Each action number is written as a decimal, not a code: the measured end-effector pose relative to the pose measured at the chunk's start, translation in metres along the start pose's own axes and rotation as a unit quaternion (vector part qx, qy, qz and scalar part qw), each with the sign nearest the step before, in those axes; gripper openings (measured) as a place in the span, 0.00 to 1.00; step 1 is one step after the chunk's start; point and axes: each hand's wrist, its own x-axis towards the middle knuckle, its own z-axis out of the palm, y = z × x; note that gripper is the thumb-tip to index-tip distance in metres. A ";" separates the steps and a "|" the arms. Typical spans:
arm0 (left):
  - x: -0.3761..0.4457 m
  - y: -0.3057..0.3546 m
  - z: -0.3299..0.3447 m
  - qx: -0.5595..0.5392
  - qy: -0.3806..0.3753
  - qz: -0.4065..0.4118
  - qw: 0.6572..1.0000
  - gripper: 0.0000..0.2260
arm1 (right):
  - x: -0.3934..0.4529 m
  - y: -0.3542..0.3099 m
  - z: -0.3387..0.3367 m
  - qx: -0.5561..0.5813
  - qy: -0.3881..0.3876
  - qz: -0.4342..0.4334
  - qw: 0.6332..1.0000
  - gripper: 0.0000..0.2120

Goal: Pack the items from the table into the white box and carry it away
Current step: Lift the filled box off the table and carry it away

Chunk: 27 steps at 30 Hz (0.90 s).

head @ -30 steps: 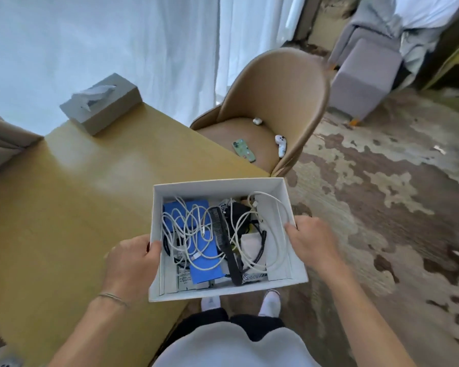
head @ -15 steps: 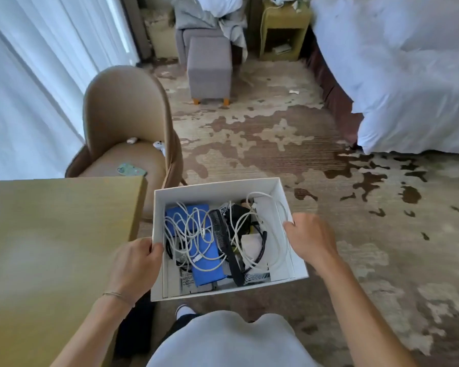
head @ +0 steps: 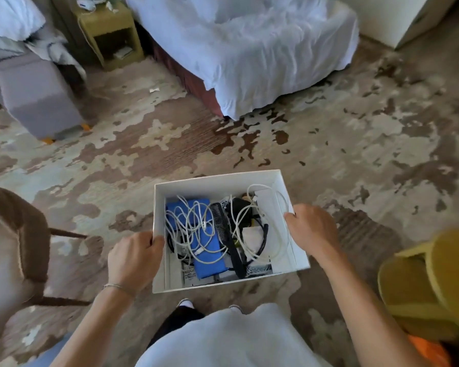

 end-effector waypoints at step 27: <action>0.019 0.428 0.184 0.061 -0.191 0.384 0.901 0.18 | -0.080 0.360 -0.050 0.080 0.111 0.439 0.888 0.22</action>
